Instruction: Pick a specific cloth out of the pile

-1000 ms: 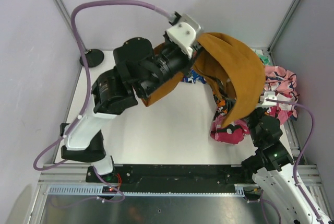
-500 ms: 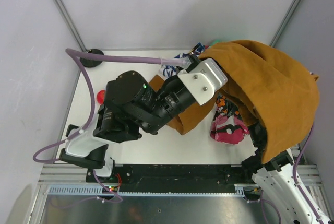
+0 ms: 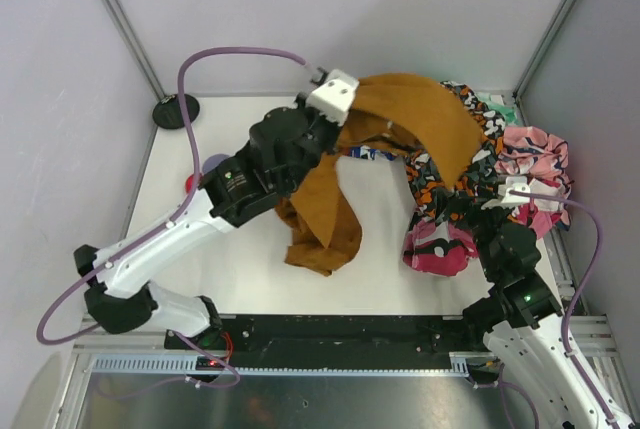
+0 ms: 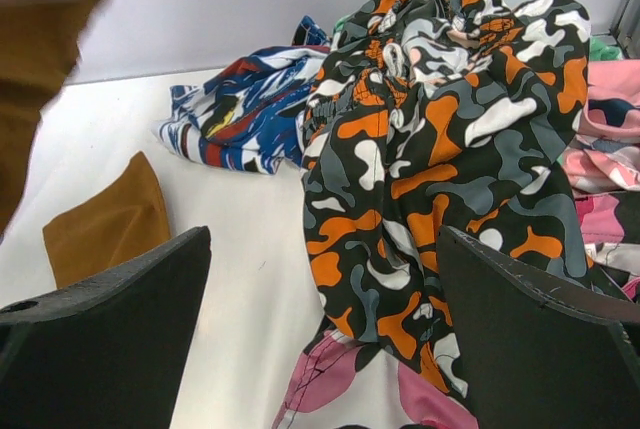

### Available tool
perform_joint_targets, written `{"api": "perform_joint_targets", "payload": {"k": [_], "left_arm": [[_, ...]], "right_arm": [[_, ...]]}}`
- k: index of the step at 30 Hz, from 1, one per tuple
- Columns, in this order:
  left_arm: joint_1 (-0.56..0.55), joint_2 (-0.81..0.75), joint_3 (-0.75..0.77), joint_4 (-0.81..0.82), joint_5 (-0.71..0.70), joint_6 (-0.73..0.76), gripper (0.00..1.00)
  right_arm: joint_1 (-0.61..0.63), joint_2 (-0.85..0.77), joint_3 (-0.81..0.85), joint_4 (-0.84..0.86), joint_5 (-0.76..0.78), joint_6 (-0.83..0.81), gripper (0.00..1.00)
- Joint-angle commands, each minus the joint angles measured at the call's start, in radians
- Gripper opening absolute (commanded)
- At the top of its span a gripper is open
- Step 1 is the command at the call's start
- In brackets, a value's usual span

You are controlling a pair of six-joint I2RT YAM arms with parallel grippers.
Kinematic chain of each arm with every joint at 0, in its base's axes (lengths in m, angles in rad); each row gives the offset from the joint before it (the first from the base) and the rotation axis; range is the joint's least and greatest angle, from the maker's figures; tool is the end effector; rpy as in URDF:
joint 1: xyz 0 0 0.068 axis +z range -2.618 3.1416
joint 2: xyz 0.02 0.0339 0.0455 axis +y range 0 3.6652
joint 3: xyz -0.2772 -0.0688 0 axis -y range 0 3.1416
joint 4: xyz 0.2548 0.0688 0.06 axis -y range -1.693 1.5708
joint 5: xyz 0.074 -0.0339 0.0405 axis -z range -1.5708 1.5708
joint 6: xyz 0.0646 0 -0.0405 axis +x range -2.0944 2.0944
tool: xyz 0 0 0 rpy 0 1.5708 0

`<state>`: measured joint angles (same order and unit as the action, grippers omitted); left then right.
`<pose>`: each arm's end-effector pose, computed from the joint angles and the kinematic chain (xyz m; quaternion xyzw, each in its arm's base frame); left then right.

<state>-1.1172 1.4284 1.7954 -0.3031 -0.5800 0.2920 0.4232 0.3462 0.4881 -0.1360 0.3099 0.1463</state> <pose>0.1741 -0.2764 0.5435 0.2658 0.6346 -0.1010 0.7187 0.1344 0.0389 0.3038 0.0123 0.7050 0.0924 0.7030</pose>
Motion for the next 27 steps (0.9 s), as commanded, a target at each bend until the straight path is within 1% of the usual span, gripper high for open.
{"api": "perform_joint_targets", "payload": {"k": [1, 4, 7, 9, 10, 12, 14, 18, 19, 20, 21, 22, 23, 24, 25, 27], "left_arm": [[0.17, -0.203, -0.354, 0.092, 0.047, -0.388, 0.01], [0.237, -0.238, -0.601, 0.093, 0.084, -0.538, 0.01], [0.247, -0.214, -0.806, 0.114, 0.236, -0.687, 0.01], [0.248, -0.168, -0.903, 0.137, 0.335, -0.778, 0.01], [0.249, -0.139, -0.943, 0.15, 0.361, -0.81, 0.01], [0.249, -0.083, -0.992, 0.166, 0.385, -0.851, 0.01], [0.248, -0.041, -1.01, 0.171, 0.403, -0.878, 0.01], [0.244, 0.005, -0.991, 0.185, 0.459, -0.881, 0.01], [0.243, 0.009, -0.978, 0.185, 0.471, -0.874, 0.06], [0.242, 0.007, -0.965, 0.185, 0.484, -0.868, 0.16], [0.241, -0.002, -0.951, 0.185, 0.496, -0.858, 0.29], [0.238, -0.021, -0.937, 0.184, 0.501, -0.844, 0.45], [0.234, -0.045, -0.923, 0.184, 0.498, -0.829, 0.72], [0.231, -0.073, -0.909, 0.181, 0.492, -0.813, 0.86], [0.228, -0.105, -0.894, 0.176, 0.486, -0.799, 0.93], [0.228, -0.174, -0.863, 0.156, 0.45, -0.775, 0.98]], "right_arm": [[-0.002, 0.005, -0.001, 0.037, 0.014, 0.008, 0.99], [-0.002, 0.015, -0.002, 0.036, 0.013, 0.009, 0.99], [-0.001, 0.025, -0.005, 0.036, 0.015, 0.01, 0.99], [-0.001, 0.031, -0.008, 0.041, 0.015, 0.01, 0.99], [-0.002, 0.035, -0.01, 0.041, 0.015, 0.01, 0.99], [-0.002, 0.042, -0.011, 0.043, 0.011, 0.01, 0.99], [-0.002, 0.048, -0.011, 0.045, 0.007, 0.01, 0.99], [-0.001, 0.052, -0.012, 0.047, 0.0, 0.01, 0.99], [0.0, 0.052, -0.013, 0.047, -0.001, 0.01, 0.99], [0.0, 0.052, -0.013, 0.047, -0.001, 0.01, 0.99], [0.0, 0.051, -0.013, 0.047, -0.002, 0.014, 0.99], [0.0, 0.051, -0.013, 0.047, -0.004, 0.024, 0.99], [0.0, 0.049, -0.013, 0.047, -0.007, 0.031, 0.99], [0.0, 0.046, -0.013, 0.048, -0.012, 0.037, 0.99], [0.0, 0.044, -0.013, 0.05, -0.017, 0.041, 0.99], [-0.001, 0.041, -0.013, 0.052, -0.025, 0.043, 0.99]]}}
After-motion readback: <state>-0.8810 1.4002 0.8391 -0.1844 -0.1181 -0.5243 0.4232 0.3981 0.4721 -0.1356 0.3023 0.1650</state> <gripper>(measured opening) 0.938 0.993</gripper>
